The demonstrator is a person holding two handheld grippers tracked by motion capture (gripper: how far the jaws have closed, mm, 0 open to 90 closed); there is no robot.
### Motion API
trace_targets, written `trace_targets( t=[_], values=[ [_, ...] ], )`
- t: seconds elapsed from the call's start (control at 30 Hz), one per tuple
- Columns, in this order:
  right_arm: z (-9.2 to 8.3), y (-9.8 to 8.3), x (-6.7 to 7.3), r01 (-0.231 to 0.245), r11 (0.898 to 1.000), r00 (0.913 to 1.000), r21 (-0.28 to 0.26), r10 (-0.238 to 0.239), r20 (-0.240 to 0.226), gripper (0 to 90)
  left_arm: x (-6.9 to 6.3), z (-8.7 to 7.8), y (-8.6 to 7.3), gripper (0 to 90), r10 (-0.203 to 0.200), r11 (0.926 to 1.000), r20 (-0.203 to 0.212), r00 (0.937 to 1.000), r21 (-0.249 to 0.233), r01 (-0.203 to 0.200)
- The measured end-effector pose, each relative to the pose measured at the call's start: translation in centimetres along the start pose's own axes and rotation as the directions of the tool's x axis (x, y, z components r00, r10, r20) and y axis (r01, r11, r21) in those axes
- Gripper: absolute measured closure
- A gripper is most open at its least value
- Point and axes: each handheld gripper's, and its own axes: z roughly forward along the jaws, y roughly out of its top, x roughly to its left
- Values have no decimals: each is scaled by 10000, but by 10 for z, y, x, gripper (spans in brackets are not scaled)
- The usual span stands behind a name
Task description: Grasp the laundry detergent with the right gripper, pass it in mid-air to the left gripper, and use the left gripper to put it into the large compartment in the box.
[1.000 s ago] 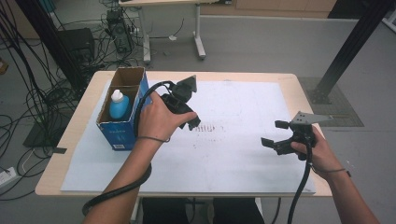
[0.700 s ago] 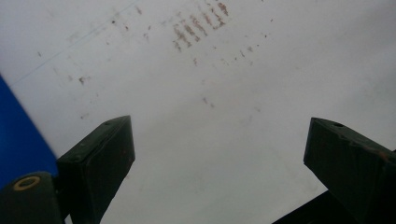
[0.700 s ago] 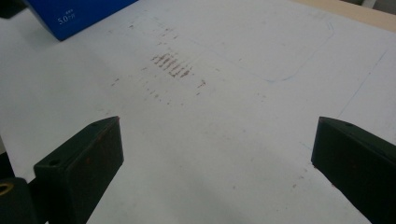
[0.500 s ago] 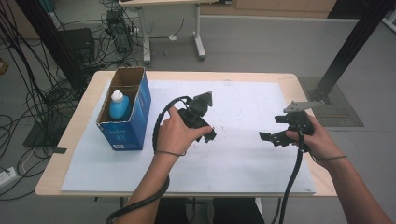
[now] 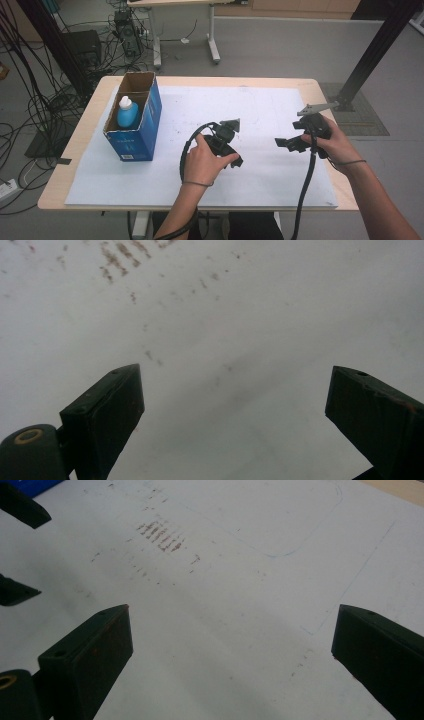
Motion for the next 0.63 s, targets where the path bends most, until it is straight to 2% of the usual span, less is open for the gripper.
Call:
trace_targets(
  t=[0.1,0.23,0.4,0.63],
  values=[
    [5,2,1,8,10000,10000,4,-8,-17,31,0,2,-5,90,-290,9993,130,9995,-219,293],
    [9,4,1,86,9999,10000,88,-85,-41,32,-2,4,-12,91,-391,9980,158,9991,-494,399],
    [12,4,1,-7,10000,10000,18,7,-47,29,-2,5,-15,90,-493,9971,67,9988,-570,496],
    [18,6,3,32,9998,10000,183,-32,5,31,4,8,-17,89,-612,9959,211,9979,-655,625]
  ],
)
